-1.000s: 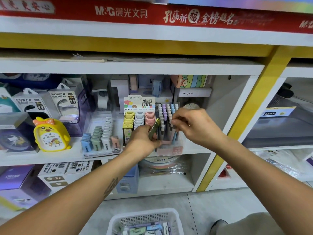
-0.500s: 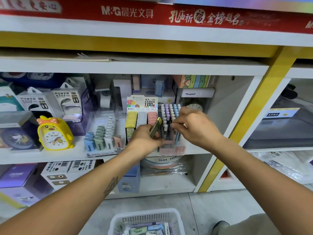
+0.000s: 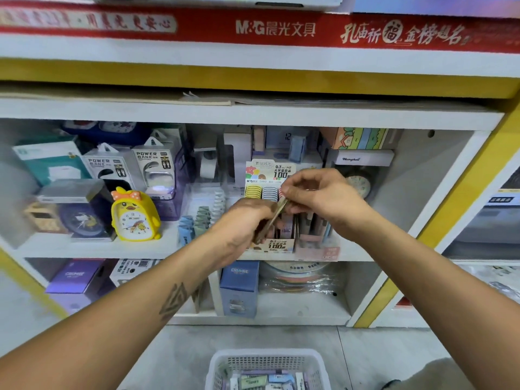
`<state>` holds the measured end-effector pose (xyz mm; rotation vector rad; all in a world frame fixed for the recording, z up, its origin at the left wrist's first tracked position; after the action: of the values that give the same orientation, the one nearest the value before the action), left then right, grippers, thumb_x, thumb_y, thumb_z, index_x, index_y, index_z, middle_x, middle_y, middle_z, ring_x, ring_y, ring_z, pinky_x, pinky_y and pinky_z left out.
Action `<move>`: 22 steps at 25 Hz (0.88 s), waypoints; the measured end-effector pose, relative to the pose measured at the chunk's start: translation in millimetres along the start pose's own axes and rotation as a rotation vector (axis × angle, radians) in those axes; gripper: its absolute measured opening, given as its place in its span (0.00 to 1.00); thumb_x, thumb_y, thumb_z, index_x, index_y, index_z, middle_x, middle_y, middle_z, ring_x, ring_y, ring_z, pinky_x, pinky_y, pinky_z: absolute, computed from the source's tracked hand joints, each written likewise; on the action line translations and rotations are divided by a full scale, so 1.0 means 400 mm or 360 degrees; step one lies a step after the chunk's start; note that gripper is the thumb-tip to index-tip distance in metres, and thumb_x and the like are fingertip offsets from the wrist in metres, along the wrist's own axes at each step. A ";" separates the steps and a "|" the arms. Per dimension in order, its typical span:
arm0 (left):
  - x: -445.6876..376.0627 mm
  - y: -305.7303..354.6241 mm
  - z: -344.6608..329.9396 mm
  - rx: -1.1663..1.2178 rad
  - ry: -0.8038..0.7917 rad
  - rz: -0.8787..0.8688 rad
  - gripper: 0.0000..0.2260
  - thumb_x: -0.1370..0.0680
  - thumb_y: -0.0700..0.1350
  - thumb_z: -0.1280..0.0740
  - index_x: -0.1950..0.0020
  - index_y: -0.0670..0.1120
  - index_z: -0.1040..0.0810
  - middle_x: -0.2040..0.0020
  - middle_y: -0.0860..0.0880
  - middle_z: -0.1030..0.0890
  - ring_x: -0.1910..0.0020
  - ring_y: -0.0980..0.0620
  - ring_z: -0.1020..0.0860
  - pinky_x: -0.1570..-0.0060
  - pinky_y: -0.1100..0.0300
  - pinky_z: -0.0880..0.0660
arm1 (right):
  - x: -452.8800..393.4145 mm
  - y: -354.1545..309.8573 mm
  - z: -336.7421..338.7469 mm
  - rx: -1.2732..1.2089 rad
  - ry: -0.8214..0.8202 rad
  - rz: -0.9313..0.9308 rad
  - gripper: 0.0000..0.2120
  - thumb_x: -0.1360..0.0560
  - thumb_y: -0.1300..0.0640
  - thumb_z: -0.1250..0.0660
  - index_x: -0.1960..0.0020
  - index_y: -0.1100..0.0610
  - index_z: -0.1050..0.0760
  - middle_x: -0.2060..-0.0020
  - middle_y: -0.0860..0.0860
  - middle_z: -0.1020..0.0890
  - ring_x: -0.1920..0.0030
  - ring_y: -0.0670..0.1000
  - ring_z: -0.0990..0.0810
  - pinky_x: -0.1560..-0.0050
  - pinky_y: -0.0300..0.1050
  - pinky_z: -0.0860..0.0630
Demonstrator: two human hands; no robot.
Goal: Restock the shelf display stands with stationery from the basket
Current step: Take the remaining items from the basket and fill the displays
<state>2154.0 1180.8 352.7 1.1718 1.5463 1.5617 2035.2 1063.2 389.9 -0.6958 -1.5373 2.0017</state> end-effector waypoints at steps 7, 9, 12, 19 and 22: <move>0.006 0.021 0.147 -0.1243 0.0604 -0.0285 0.20 0.22 0.34 0.41 0.34 0.49 0.23 0.40 0.51 0.22 0.48 0.51 0.22 0.59 0.65 0.25 | -0.027 0.001 -0.047 0.1017 0.0122 0.0448 0.14 0.25 0.59 0.25 0.42 0.48 0.21 0.54 0.45 0.18 0.55 0.40 0.20 0.51 0.30 0.25; 0.018 0.009 0.167 -0.1446 0.0430 -0.0329 0.23 0.23 0.33 0.41 0.31 0.50 0.25 0.33 0.52 0.25 0.43 0.51 0.23 0.55 0.66 0.24 | -0.024 0.012 -0.065 0.1098 0.0115 0.0592 0.12 0.25 0.58 0.26 0.42 0.51 0.19 0.55 0.45 0.17 0.57 0.41 0.20 0.53 0.26 0.27; 0.025 -0.012 0.167 -0.1669 0.0220 -0.0387 0.28 0.25 0.33 0.40 0.26 0.49 0.31 0.24 0.53 0.33 0.27 0.51 0.34 0.30 0.61 0.36 | -0.026 0.034 -0.094 0.1134 0.0108 0.0751 0.11 0.25 0.58 0.26 0.43 0.54 0.20 0.54 0.51 0.14 0.55 0.49 0.18 0.51 0.44 0.20; 0.026 -0.032 0.178 -0.1758 0.0125 -0.0458 0.29 0.24 0.35 0.40 0.23 0.51 0.36 0.23 0.53 0.36 0.26 0.53 0.36 0.37 0.73 0.43 | -0.033 0.078 -0.147 0.1639 -0.0108 0.0914 0.05 0.22 0.60 0.31 0.48 0.58 0.18 0.52 0.50 0.24 0.50 0.54 0.24 0.53 0.53 0.23; 0.029 -0.031 0.182 -0.1737 0.0161 -0.0453 0.28 0.25 0.34 0.41 0.25 0.49 0.32 0.25 0.51 0.33 0.28 0.51 0.33 0.37 0.72 0.41 | -0.031 0.080 -0.139 0.1701 -0.0017 0.0885 0.10 0.21 0.63 0.34 0.43 0.58 0.17 0.51 0.50 0.28 0.48 0.54 0.26 0.54 0.53 0.23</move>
<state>2213.8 1222.6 335.6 0.2438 0.6263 1.8537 2078.9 1086.9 347.2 -0.6510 -0.0873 2.7711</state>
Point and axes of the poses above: each hand's wrist, its own x-axis away from the middle knuckle, its own z-axis out of the back of the hand, y = z × x, the point moved 1 cm from there along -x, towards the middle knuckle
